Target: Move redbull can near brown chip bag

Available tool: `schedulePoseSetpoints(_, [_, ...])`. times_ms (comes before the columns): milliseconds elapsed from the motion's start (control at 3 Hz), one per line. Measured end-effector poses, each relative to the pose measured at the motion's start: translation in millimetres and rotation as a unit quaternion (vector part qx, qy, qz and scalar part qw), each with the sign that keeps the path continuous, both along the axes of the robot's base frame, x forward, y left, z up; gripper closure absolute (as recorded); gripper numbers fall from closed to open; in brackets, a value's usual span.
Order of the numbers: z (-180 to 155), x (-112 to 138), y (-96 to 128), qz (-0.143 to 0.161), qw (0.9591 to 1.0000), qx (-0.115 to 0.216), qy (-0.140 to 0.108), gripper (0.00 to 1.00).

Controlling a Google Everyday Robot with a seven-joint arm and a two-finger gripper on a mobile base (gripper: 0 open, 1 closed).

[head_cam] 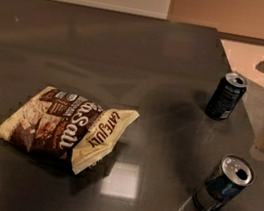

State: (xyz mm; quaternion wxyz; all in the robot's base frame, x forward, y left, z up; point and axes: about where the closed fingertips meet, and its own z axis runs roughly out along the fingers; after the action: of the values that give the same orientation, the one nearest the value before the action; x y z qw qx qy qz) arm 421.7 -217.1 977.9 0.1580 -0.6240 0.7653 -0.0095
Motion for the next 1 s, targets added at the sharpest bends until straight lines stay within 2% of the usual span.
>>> schedulePoseSetpoints(333, [-6,-18,4,0.036,0.9991,0.008,0.023,0.00])
schedulePoseSetpoints(1000, [-31,-42,7,0.094,0.9948,0.018,0.035,0.00])
